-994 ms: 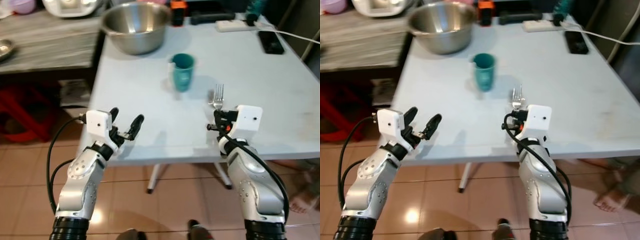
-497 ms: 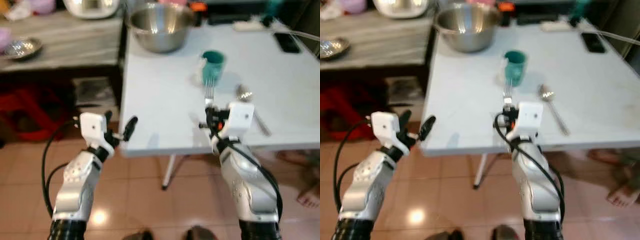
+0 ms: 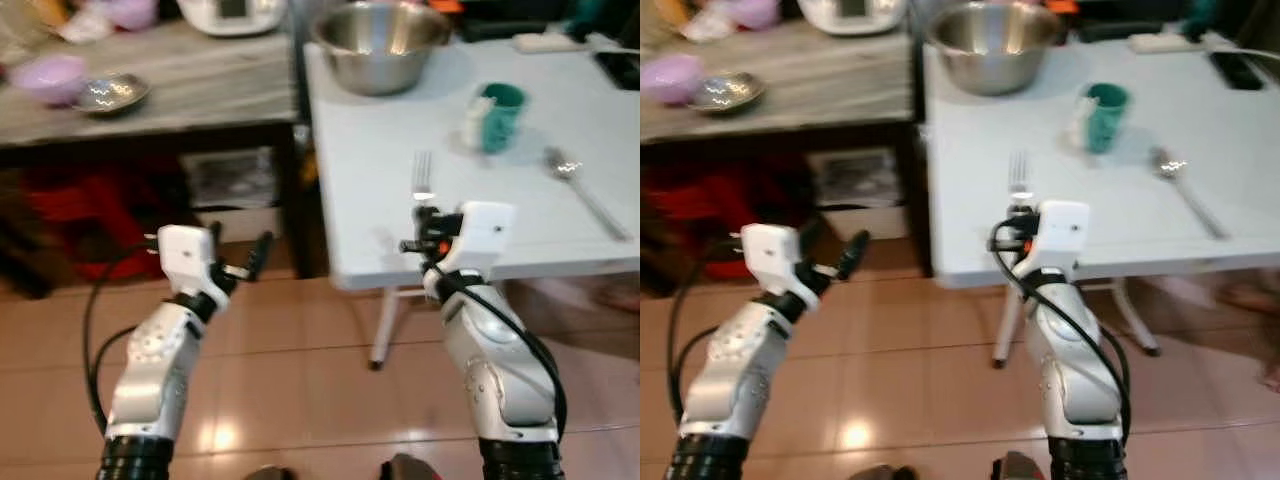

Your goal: Setting the table

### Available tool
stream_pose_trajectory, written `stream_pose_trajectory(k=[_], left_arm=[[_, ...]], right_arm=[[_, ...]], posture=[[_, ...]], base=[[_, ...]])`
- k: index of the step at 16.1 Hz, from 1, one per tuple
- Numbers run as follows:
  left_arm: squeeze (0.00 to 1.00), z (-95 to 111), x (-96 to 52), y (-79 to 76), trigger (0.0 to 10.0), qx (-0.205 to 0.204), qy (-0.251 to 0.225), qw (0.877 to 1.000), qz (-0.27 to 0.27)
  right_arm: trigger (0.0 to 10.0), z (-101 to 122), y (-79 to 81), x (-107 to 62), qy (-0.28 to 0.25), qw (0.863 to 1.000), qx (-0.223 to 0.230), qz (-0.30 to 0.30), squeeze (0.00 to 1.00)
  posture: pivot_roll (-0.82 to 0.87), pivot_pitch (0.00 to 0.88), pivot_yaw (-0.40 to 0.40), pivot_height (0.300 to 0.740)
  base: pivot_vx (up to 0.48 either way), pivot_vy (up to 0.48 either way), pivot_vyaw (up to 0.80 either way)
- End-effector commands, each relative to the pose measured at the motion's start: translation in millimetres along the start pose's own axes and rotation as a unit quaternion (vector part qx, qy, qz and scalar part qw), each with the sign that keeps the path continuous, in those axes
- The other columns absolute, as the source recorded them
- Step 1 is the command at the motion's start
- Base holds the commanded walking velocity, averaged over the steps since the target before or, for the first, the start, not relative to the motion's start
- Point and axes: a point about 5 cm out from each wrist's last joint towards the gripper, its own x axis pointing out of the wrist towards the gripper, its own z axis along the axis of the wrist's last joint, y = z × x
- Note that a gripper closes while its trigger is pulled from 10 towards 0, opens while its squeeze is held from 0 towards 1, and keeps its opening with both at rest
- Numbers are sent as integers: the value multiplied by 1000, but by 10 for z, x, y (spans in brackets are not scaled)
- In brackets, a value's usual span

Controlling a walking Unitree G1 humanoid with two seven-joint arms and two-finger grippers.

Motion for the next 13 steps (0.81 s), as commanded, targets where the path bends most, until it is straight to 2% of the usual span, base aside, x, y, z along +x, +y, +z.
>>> stream_pose_trajectory(k=[1, 11, 13], left_arm=[[0, -16, 26, -65, 10000, 2, 3, 1000, -10], [0, -28, 31, -70, 10000, 4, 4, 1000, -6], [0, -21, 31, -73, 10000, 7, 1, 1000, -3]], right_arm=[[10000, 33, -67, -10, -8, 1000, -2, -10, 0], [10000, 18, -60, -5, -8, 1000, 8, -7, 0], [10000, 16, -59, -6, -8, 1000, 9, -8, 0]], posture=[[-166, 157, 80, 740], [-160, 160, 81, 740], [-160, 159, 81, 740]], base=[[0, 480, 0], [0, 480, 548], [0, 0, 0]])
